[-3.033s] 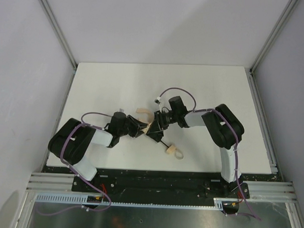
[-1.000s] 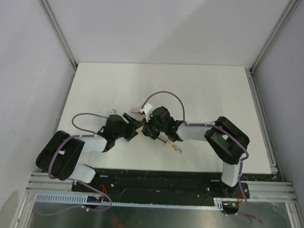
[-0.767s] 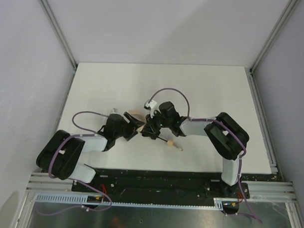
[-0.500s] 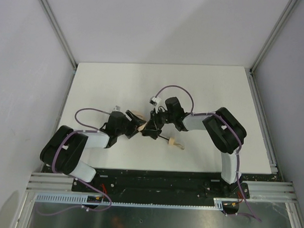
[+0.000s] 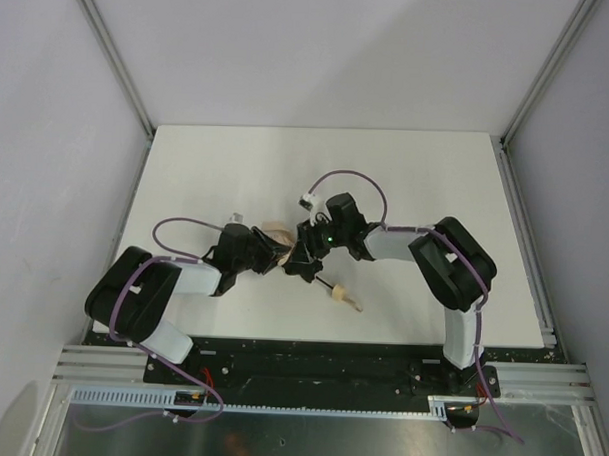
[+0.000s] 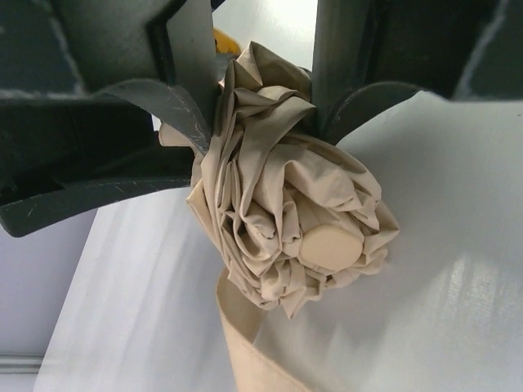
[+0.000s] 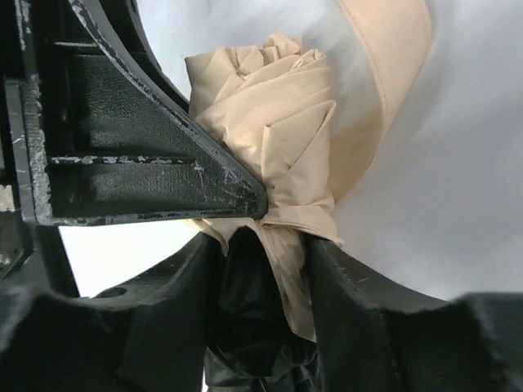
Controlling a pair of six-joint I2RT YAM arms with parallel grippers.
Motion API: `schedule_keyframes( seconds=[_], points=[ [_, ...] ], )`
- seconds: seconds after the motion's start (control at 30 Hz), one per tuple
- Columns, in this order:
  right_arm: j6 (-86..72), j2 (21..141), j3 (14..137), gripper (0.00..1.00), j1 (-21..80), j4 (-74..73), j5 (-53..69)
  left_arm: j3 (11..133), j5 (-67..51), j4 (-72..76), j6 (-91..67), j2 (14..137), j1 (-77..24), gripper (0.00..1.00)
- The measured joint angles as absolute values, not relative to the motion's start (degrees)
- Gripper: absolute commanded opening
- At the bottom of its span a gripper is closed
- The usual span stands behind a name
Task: Put away the umbrella
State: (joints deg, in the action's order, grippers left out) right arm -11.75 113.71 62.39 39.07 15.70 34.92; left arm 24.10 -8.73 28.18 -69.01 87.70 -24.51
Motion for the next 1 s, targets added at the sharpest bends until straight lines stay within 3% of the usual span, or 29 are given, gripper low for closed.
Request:
schedule_keyframes(
  seconds=[0.1,0.2,0.37,0.53,0.6,0.63,0.73,0.8,0.9,1.0],
  points=[
    [-10.2,111.5,62.4,0.76,41.4,10.4,28.6,23.9,-9.5,28.3,-68.9,88.0,-24.7,0.22],
    [-7.3,109.0,62.4,0.84,44.6,4.0,21.0,23.8,-9.7,28.6,-68.7,88.0,-24.7,0.21],
    [-2.6,106.5,62.4,0.86,50.2,-2.0,9.8,23.7,-9.9,28.8,-68.6,88.1,-24.7,0.21],
    [-0.6,107.4,62.6,0.81,55.0,-2.8,-2.5,23.6,-10.2,28.9,-68.6,88.1,-24.7,0.21],
    [-0.8,108.4,63.3,0.74,56.4,-1.5,-6.7,23.6,-10.2,28.8,-68.6,88.0,-24.7,0.21],
    [-0.8,108.8,63.7,0.66,56.8,-0.8,-8.3,23.5,-10.2,28.8,-68.6,87.8,-24.7,0.21],
    [-0.3,110.0,64.2,0.24,57.3,1.4,-11.6,23.4,-10.0,28.6,-68.7,87.6,-24.5,0.21],
    [-0.6,110.3,64.2,0.06,57.0,1.9,-11.7,23.4,-9.6,28.7,-68.7,87.4,-24.4,0.24],
    [-0.9,110.3,64.3,0.01,56.0,2.4,-9.6,23.3,-8.7,28.2,-68.4,86.3,-24.4,0.36],
    [-2.0,109.7,62.2,0.00,53.3,6.1,-1.8,23.0,-7.7,25.5,-67.4,83.2,-24.4,0.61]
  ],
)
